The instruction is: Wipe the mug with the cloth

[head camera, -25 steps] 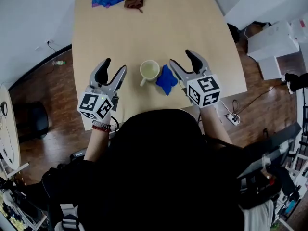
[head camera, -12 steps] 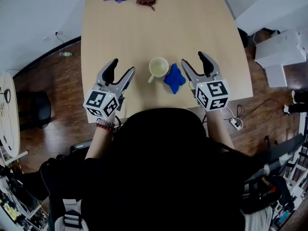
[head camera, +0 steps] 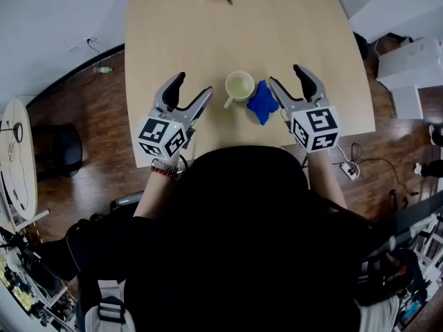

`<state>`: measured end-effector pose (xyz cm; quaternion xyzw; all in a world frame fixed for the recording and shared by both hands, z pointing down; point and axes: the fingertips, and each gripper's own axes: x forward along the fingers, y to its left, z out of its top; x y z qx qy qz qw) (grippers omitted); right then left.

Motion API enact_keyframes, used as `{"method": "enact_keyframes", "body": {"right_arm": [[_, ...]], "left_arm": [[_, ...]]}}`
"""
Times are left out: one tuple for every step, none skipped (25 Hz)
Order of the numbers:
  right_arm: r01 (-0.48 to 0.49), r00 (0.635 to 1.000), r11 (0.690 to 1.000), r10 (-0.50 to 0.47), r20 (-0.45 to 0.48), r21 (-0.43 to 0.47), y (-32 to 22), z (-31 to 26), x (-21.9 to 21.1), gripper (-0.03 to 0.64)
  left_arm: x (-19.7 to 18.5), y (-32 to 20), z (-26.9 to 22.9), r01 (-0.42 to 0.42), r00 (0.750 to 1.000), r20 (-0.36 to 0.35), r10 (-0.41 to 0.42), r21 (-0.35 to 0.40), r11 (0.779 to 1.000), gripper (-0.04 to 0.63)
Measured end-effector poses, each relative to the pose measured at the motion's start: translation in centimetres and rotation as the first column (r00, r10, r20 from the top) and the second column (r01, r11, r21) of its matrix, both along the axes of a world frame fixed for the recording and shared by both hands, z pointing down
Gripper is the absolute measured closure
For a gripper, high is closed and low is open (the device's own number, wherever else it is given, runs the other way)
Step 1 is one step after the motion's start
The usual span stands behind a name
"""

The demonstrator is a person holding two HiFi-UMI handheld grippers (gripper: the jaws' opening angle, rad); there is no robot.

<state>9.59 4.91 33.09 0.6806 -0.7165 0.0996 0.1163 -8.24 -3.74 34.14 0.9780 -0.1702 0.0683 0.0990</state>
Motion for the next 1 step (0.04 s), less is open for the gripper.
{"method": "enact_keyframes", "body": {"right_arm": [[0.002,1.000,1.000,-0.002,-0.003,-0.007,0.08,0.29,-0.12,0.334]], "left_arm": [[0.02,0.17,0.46,-0.004,1.000,0.011,0.004,-0.001,1.000,0.247]]}}
